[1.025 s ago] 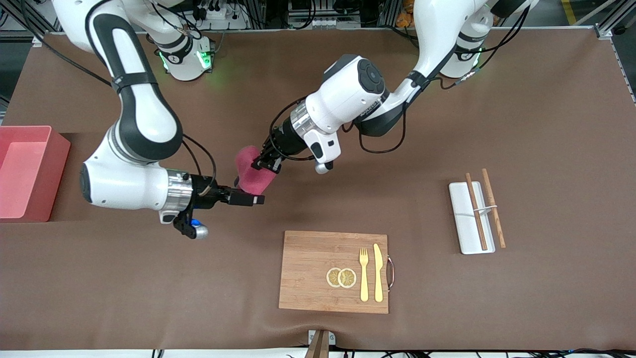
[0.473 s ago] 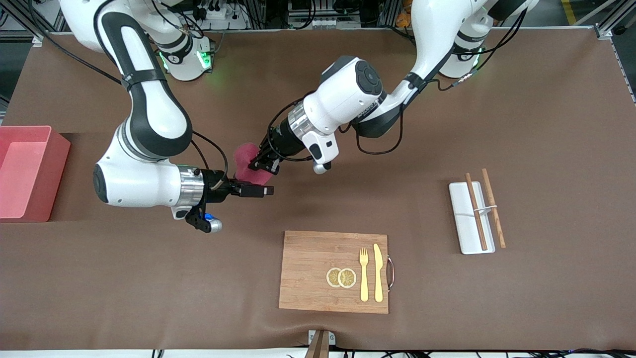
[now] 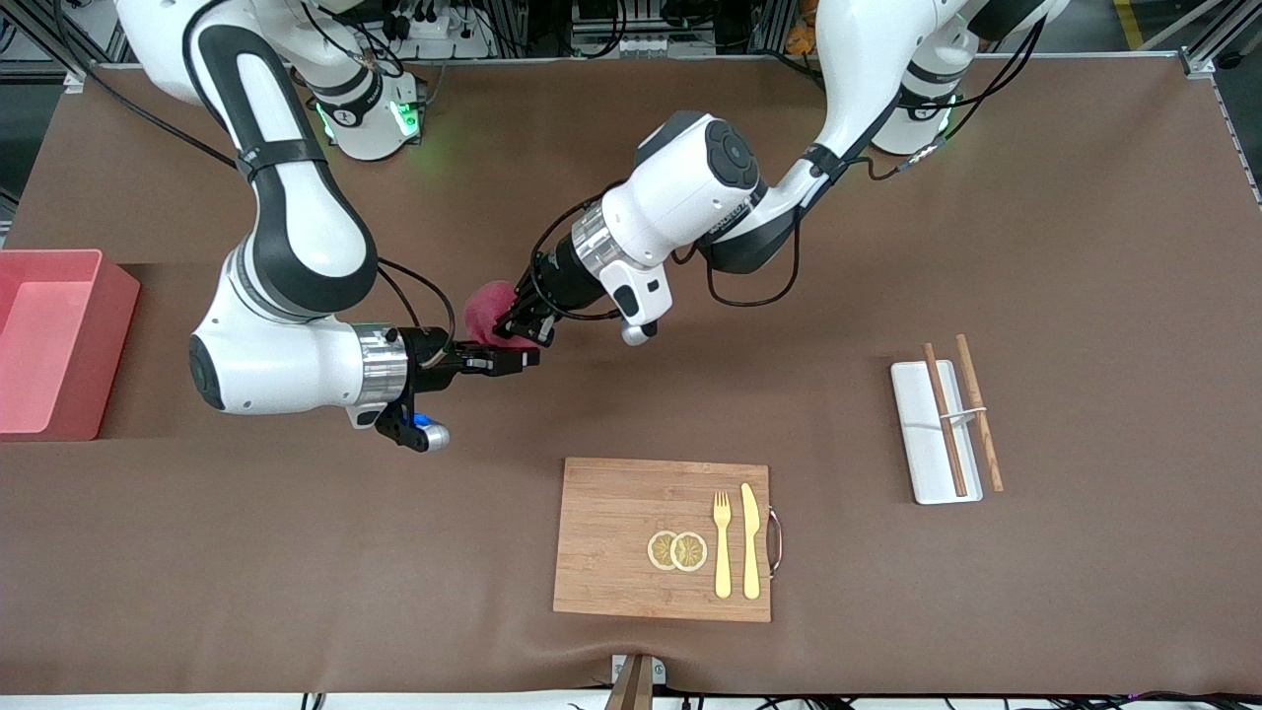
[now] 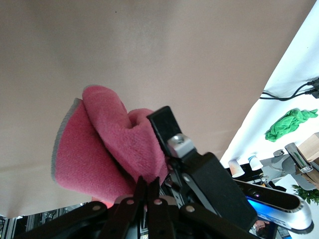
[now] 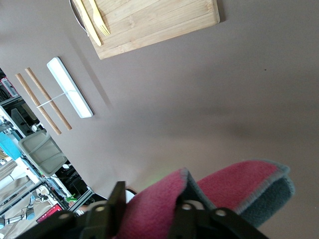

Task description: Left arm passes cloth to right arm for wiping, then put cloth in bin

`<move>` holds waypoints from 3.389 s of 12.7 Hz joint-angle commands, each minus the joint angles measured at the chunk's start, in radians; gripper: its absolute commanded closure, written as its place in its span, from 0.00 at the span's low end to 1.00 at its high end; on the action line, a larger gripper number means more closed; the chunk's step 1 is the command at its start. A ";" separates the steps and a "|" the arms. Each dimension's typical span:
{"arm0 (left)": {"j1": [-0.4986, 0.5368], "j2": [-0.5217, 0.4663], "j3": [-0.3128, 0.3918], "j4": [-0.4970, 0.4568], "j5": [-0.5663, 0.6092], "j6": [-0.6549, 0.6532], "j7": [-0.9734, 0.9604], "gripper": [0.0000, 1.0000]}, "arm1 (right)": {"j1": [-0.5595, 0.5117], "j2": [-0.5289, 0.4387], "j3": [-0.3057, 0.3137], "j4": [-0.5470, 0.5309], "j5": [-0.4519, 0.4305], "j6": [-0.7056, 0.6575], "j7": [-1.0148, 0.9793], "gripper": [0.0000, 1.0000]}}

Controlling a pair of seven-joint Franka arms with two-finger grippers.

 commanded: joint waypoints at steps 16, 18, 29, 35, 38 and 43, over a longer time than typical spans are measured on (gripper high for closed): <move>0.332 -0.369 0.011 0.018 0.181 -0.814 0.417 0.00 | -0.079 0.094 0.002 -0.011 -0.580 0.016 -0.139 1.00; 0.444 -0.417 0.012 0.018 0.181 -0.999 0.698 0.00 | -0.147 0.134 0.001 -0.011 -0.636 0.018 -0.205 1.00; 0.735 -0.540 0.147 -0.029 0.276 -1.215 1.686 0.00 | -0.711 0.138 0.000 0.001 -0.979 0.061 -0.828 1.00; 0.560 -0.604 0.368 -0.094 0.281 -1.210 1.808 0.00 | -0.724 0.040 0.002 0.081 -1.142 -0.133 -0.862 1.00; 0.560 -0.599 0.361 -0.083 0.293 -1.212 1.791 0.00 | -0.716 0.107 0.005 0.066 -1.129 -0.062 -0.831 1.00; 0.560 -0.606 0.356 -0.085 0.288 -1.220 1.799 0.00 | -0.594 0.186 0.007 0.063 -0.995 -0.005 -0.758 1.00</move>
